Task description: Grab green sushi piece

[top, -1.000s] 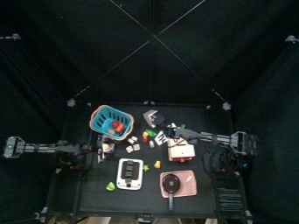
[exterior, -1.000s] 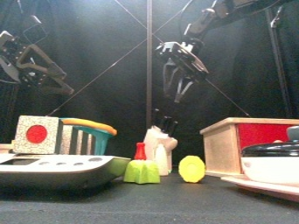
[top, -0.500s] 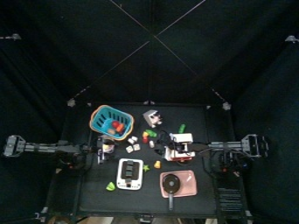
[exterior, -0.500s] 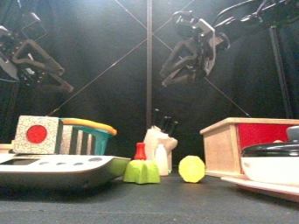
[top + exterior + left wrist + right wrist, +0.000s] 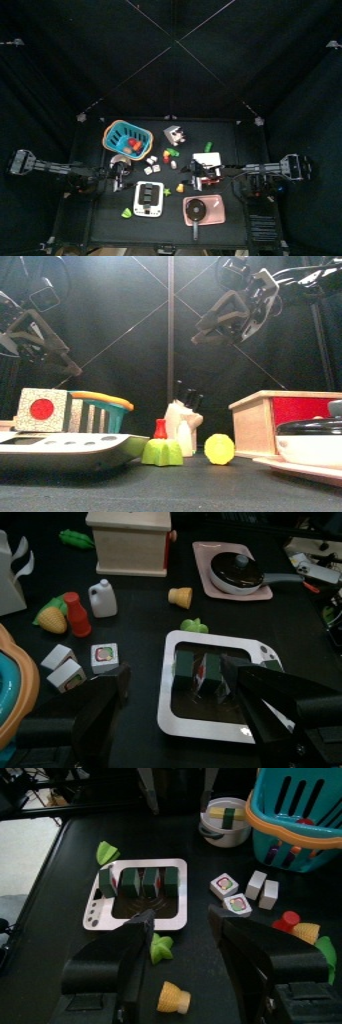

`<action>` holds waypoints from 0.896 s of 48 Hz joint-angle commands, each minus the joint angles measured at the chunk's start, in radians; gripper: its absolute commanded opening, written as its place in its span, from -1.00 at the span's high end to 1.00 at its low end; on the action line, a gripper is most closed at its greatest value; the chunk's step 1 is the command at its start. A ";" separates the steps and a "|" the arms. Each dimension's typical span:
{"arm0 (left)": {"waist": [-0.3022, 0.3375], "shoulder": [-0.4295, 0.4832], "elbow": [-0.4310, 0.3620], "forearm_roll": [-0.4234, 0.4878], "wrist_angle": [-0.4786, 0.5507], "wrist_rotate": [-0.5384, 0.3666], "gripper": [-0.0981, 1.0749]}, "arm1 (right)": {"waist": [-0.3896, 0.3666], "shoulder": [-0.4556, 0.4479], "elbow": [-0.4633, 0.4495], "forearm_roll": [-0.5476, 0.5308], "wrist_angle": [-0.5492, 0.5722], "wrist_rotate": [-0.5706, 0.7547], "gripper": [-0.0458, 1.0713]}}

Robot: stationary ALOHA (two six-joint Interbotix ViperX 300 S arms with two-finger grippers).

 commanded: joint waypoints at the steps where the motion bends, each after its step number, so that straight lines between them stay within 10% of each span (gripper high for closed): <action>1: -0.002 0.008 -0.031 -0.014 -0.011 -0.002 -0.91 | -0.003 -0.055 -0.008 0.035 -0.003 -0.006 -0.57; 24: -0.031 0.034 -0.051 -0.072 -0.011 0.003 -0.91 | -0.078 -0.069 0.066 0.064 -0.035 -0.006 -0.57; 43: -0.035 0.245 -0.126 -0.044 -0.015 0.009 -0.91 | -0.063 -0.058 0.067 0.058 -0.037 -0.006 -0.57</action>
